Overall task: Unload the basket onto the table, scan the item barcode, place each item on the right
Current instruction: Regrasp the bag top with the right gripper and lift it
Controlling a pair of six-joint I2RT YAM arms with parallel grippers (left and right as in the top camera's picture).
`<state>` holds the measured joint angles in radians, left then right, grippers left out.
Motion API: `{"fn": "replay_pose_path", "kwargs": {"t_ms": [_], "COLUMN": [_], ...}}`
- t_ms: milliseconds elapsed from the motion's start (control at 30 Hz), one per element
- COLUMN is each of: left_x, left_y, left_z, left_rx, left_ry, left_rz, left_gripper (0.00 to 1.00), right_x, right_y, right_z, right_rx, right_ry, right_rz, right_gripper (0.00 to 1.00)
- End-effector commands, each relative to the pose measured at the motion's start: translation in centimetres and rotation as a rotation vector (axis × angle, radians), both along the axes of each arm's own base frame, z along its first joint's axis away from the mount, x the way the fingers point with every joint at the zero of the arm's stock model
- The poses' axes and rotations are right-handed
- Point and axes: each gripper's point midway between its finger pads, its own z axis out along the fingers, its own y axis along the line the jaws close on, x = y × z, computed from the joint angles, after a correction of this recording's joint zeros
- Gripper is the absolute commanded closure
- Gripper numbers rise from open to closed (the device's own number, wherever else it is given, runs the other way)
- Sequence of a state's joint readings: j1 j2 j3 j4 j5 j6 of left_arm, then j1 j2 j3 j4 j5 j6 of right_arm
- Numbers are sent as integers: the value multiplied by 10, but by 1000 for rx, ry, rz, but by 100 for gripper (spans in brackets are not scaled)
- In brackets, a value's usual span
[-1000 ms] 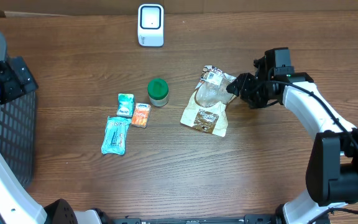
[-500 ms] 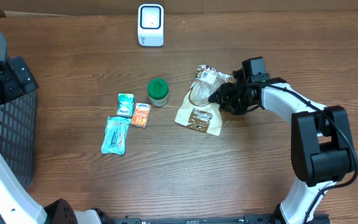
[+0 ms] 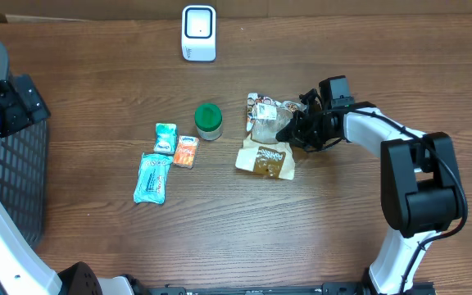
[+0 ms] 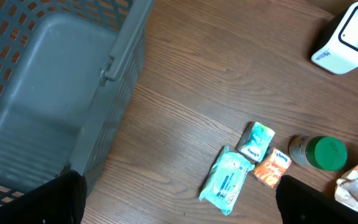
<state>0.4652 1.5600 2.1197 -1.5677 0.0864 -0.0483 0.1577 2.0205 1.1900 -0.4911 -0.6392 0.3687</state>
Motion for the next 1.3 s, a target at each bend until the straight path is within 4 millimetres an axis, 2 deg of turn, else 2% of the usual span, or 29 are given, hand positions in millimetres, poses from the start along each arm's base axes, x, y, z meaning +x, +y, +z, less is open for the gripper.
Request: {"fn": "replay_pose_path", "kwargs": {"t_ms": [0, 100, 133, 167, 300, 433, 633, 767, 900, 1033, 1167, 1267], "left_x": [1, 1, 1, 1, 1, 1, 1, 1, 1, 1, 1, 2], "left_y": [-2, -2, -2, -2, -2, -2, -2, -2, -2, -2, -2, -2], "left_z": [4, 4, 4, 4, 4, 4, 4, 4, 4, 4, 3, 3], "left_rx": [6, 6, 6, 6, 6, 6, 6, 6, 6, 6, 5, 4], "left_ry": [-13, -13, -13, -13, -13, -13, -13, -13, -13, -13, -11, -9], "left_rz": [-20, -20, -20, -20, -20, -20, -20, -20, -20, -20, -20, -21], "left_gripper": [0, 1, 1, 0, 1, 1, 0, 0, 0, 0, 0, 0], "right_x": [15, 14, 10, 6, -9, -25, -48, -56, -58, -47, -28, -4], "right_y": [1, 11, 18, 21, 24, 24, 30, 29, 29, 34, 45, 51], "right_z": [53, 107, 145, 165, 216, 250, 297, 312, 316, 320, 346, 362], "right_rx": [52, 119, 178, 207, 260, 295, 407, 415, 404, 332, 190, 11], "right_ry": [-108, -190, -248, -282, -377, -417, -477, -503, -513, -520, -604, -676], "right_rz": [21, 55, 84, 97, 122, 115, 151, 145, 137, 99, 106, 105], "right_gripper": [96, 96, 96, 96, 96, 96, 96, 96, 96, 96, 96, 96]}}
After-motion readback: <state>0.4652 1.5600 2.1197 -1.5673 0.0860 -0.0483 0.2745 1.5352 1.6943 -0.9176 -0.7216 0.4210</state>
